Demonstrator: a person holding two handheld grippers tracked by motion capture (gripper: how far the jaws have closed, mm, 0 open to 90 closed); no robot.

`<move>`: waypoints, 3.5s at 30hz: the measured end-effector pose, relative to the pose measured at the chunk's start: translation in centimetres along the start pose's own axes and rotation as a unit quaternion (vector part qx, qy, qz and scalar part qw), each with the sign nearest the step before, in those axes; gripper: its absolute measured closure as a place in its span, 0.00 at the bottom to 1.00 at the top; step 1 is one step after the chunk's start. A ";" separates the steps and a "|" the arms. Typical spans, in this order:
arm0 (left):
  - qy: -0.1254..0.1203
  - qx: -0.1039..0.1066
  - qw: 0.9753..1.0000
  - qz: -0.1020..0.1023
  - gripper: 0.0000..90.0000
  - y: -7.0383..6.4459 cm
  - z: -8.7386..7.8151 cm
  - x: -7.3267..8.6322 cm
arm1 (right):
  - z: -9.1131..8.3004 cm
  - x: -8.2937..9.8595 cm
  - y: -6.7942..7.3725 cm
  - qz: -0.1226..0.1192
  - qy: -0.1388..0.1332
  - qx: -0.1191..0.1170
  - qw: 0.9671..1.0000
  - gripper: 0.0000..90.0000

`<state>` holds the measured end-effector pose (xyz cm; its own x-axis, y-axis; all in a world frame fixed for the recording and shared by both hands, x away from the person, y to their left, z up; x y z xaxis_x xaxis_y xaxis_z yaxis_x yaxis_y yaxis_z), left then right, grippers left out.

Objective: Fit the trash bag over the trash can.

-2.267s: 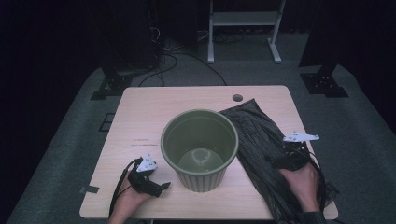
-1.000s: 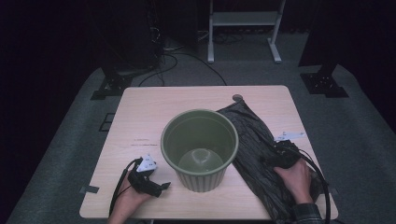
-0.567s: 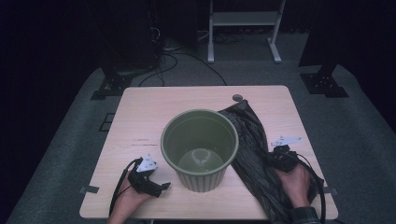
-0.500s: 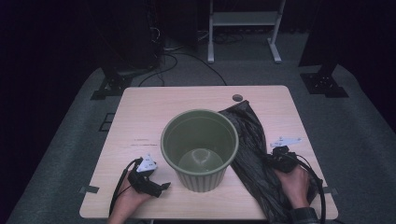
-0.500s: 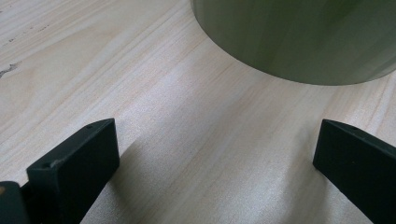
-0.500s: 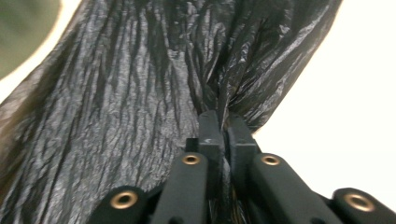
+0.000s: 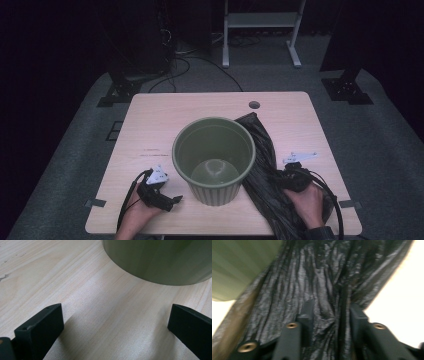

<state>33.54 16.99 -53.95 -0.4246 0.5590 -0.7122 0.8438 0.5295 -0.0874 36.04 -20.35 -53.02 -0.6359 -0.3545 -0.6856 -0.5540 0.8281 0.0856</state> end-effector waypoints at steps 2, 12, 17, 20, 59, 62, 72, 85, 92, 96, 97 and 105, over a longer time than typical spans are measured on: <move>0.000 0.000 1.000 0.000 0.00 0.0 0.0 0.0 | 0.2 -0.1 0.5 0.003 -0.002 -0.013 1.000 0.54; 0.000 0.001 1.000 0.001 0.00 0.0 0.0 0.0 | 1.8 -0.9 3.2 -0.038 -0.002 0.024 0.999 0.19; 0.000 0.001 1.000 0.001 0.00 0.0 0.0 0.0 | 2.5 -1.2 4.4 -0.054 -0.001 0.037 0.998 0.16; 0.000 0.001 1.000 0.001 0.00 0.0 0.0 0.0 | 2.8 -1.3 4.7 -0.071 0.000 0.054 0.996 0.17; 0.000 0.001 1.000 0.002 0.00 0.0 0.0 0.0 | -4.3 -4.1 7.6 -0.123 -0.088 -0.128 0.980 0.99; 0.000 0.001 1.000 0.002 0.00 0.0 0.0 0.0 | -5.4 -4.9 8.0 -0.134 -0.101 -0.140 0.976 0.99; 0.001 0.002 1.000 0.003 0.00 0.0 0.0 0.0 | -10.3 -8.0 9.5 -0.155 -0.170 -0.205 0.951 0.99; 0.001 0.002 1.000 0.003 0.00 0.0 0.0 0.0 | -15.0 -10.3 10.5 -0.188 -0.209 -0.256 0.925 0.99; 0.001 0.002 1.000 0.003 0.00 0.0 0.0 0.0 | -16.5 -12.8 12.1 -0.211 -0.217 -0.277 0.912 0.99; 0.001 0.002 1.000 0.003 0.00 0.0 0.0 0.0 | -16.6 -14.4 13.6 -0.228 -0.214 -0.287 0.906 0.99; 0.001 0.002 1.000 0.003 0.00 0.0 0.0 0.0 | -16.6 -14.8 13.9 -0.231 -0.211 -0.287 0.905 0.99; 0.001 0.002 1.000 0.003 0.00 0.0 0.0 0.0 | -15.8 -18.2 16.8 -0.255 -0.205 -0.310 0.893 0.99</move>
<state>33.53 16.99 -53.95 -0.4195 0.5633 -0.7118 0.8479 0.5233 -0.0856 29.79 -6.85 -27.65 -0.0365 -0.3233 -0.9456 -0.9872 0.1588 -0.0162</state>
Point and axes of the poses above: each handheld gripper's, and its own axes: z roughly forward along the jaws, x roughly out of its underside, y roughly to its left, the point moved 8 cm from there along z, roughly forward along the jaws, and after that the axes turned 8 degrees about x, right-handed, at the moved point
